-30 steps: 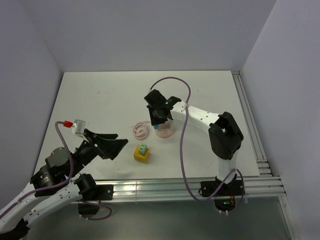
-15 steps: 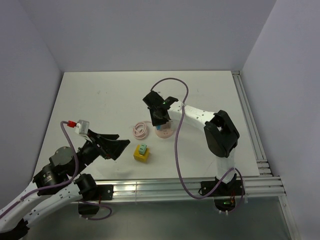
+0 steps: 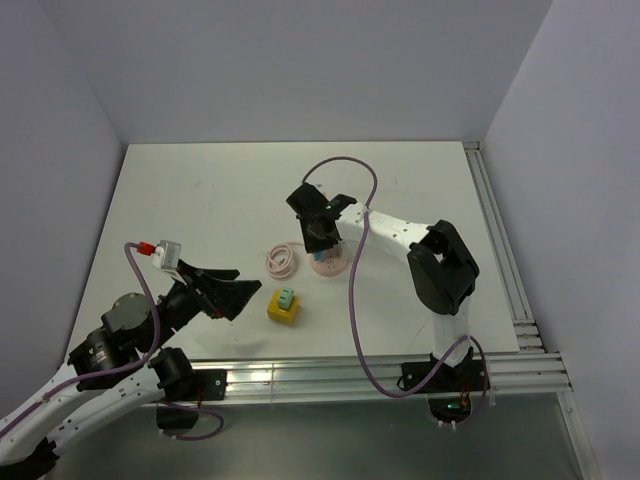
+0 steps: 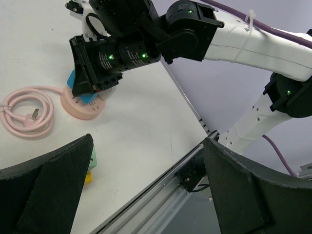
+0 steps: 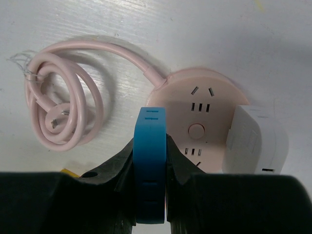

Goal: Insert the plug

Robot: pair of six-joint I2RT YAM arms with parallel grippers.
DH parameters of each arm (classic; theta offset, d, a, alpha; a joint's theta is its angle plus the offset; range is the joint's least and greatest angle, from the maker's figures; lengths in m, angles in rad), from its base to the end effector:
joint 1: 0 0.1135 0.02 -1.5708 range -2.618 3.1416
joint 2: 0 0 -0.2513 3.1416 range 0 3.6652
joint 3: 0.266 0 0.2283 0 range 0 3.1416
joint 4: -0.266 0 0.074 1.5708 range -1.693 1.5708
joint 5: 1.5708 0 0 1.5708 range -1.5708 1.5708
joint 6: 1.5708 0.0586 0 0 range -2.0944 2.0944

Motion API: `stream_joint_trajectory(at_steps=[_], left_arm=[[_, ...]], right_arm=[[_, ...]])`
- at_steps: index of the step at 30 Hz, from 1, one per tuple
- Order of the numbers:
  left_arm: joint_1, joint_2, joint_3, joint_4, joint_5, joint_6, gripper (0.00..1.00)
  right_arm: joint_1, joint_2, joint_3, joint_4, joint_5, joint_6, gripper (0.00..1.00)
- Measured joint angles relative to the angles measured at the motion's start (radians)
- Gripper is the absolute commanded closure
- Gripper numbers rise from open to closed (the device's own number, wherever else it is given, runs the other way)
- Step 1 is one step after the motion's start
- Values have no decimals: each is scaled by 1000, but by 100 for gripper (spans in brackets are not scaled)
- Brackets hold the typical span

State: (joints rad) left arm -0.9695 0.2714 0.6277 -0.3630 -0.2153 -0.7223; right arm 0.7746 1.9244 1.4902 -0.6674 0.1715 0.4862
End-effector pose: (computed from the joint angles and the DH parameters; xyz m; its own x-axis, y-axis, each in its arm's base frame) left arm 0.0639 -0.0710 0.3131 -0.4555 -0.4777 -0.7512 0.5112 0.5505 -0.6600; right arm 0.2869 0.2668 0.1935 -0.8598 -0.1973 -0.4709 -0.2627 0.9618 0.0767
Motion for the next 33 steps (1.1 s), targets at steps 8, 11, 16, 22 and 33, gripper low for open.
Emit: stream_joint_trajectory(at_steps=[8, 11, 16, 22, 33], left_arm=[[0, 2, -3, 6, 0, 0, 0], [0, 2, -3, 6, 0, -1, 1], [0, 2, -3, 6, 0, -1, 1], [0, 2, -3, 6, 0, -1, 0], [0, 2, -3, 6, 0, -4, 1]], right_arm=[[-5, 1, -26, 10, -3, 0, 100], [-6, 1, -26, 16, -3, 0, 100], [-9, 8, -26, 27, -3, 0, 100], [-11, 17, -25, 27, 2, 12, 100], [5, 56, 14, 18, 60, 49, 100]])
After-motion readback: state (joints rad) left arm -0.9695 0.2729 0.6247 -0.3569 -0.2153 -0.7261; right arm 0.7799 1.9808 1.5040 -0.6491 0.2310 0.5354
